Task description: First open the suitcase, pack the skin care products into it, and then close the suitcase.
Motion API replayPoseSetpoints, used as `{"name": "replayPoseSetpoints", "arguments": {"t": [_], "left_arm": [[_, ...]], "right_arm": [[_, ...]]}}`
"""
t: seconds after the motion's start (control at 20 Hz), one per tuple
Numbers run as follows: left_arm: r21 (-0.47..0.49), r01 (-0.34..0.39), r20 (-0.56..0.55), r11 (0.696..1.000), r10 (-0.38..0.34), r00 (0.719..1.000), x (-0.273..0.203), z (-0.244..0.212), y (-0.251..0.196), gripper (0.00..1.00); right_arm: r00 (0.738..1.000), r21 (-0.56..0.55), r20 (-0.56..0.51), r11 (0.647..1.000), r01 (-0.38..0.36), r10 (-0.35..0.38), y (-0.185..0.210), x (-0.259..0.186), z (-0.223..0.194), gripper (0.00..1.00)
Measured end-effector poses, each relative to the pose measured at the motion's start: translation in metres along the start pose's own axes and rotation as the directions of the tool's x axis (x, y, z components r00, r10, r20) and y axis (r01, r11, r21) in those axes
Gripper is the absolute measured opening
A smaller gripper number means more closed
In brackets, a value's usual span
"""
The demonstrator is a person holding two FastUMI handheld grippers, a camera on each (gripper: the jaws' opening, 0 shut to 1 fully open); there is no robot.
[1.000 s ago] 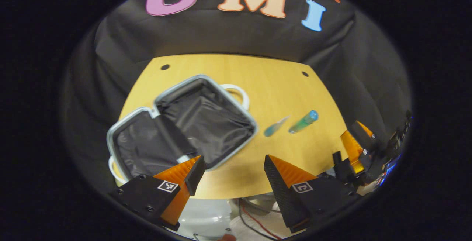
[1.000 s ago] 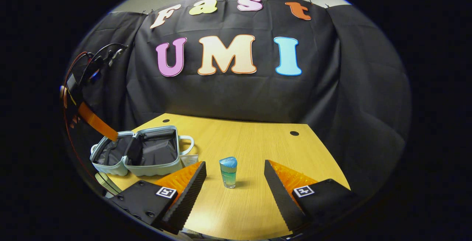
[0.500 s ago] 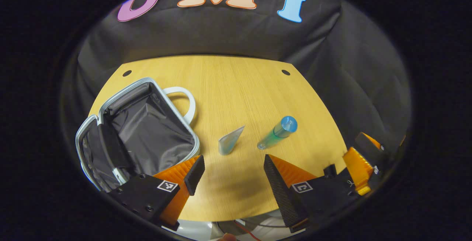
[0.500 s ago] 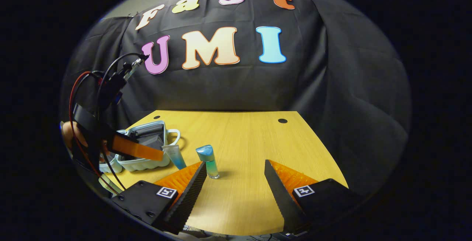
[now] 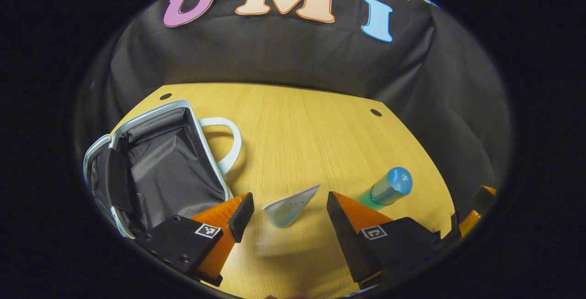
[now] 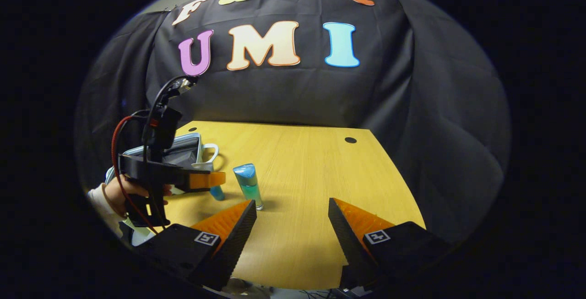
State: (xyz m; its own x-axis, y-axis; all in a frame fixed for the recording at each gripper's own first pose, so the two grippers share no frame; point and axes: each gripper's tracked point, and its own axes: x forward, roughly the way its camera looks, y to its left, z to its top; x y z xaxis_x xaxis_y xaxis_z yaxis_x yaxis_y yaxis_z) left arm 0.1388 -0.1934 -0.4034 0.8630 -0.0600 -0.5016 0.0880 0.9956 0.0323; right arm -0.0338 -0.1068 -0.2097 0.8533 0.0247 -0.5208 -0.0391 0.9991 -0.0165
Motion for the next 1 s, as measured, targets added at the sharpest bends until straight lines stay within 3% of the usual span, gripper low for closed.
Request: {"name": "replayPoseSetpoints", "arguments": {"t": [0.15, 0.3, 0.35, 0.4, 0.45, 0.65, 0.85, 1.0], "left_arm": [[0.002, 0.002, 0.005, 1.0, -0.002, 1.0, 0.014, -0.008, -0.001, 0.9], [0.022, -0.009, -0.036, 1.0, 0.009, 0.999, 0.02, -0.022, -0.002, 0.75], [0.027, -0.009, -0.041, 1.0, 0.01, 0.999, 0.022, -0.024, -0.001, 0.69], [0.029, -0.011, -0.045, 1.0, 0.012, 0.999, 0.024, -0.025, -0.001, 0.53], [0.033, -0.012, -0.052, 0.999, 0.014, 0.999, 0.022, -0.027, -0.001, 0.46], [0.056, -0.003, -0.058, 0.998, 0.006, 0.998, 0.027, -0.025, -0.003, 0.4], [-0.029, 0.032, -0.084, 0.999, -0.034, 0.996, 0.013, -0.02, -0.009, 0.39], [-0.043, 0.04, -0.091, 0.998, -0.044, 0.995, -0.01, -0.006, -0.004, 0.39]], "right_arm": [[1.0, -0.002, -0.003, 1.0, -0.021, 0.021, 0.006, 0.009, -0.003, 1.0], [0.999, -0.001, -0.007, 0.999, -0.038, 0.038, 0.012, 0.018, -0.006, 1.0], [0.999, -0.002, -0.008, 0.999, -0.043, 0.043, 0.015, 0.02, -0.007, 1.0], [0.999, 0.0, -0.01, 0.999, -0.05, 0.05, 0.018, 0.023, -0.01, 0.99], [0.998, 0.004, -0.015, 0.998, -0.058, 0.058, 0.021, 0.027, -0.013, 1.0], [0.995, 0.0, -0.031, 0.996, -0.092, 0.092, 0.034, 0.043, -0.023, 0.99], [0.988, -0.019, -0.027, 0.988, -0.153, 0.152, 0.053, 0.073, -0.021, 0.99], [0.977, -0.022, -0.042, 0.978, -0.209, 0.208, 0.068, 0.105, -0.029, 0.99]]}}
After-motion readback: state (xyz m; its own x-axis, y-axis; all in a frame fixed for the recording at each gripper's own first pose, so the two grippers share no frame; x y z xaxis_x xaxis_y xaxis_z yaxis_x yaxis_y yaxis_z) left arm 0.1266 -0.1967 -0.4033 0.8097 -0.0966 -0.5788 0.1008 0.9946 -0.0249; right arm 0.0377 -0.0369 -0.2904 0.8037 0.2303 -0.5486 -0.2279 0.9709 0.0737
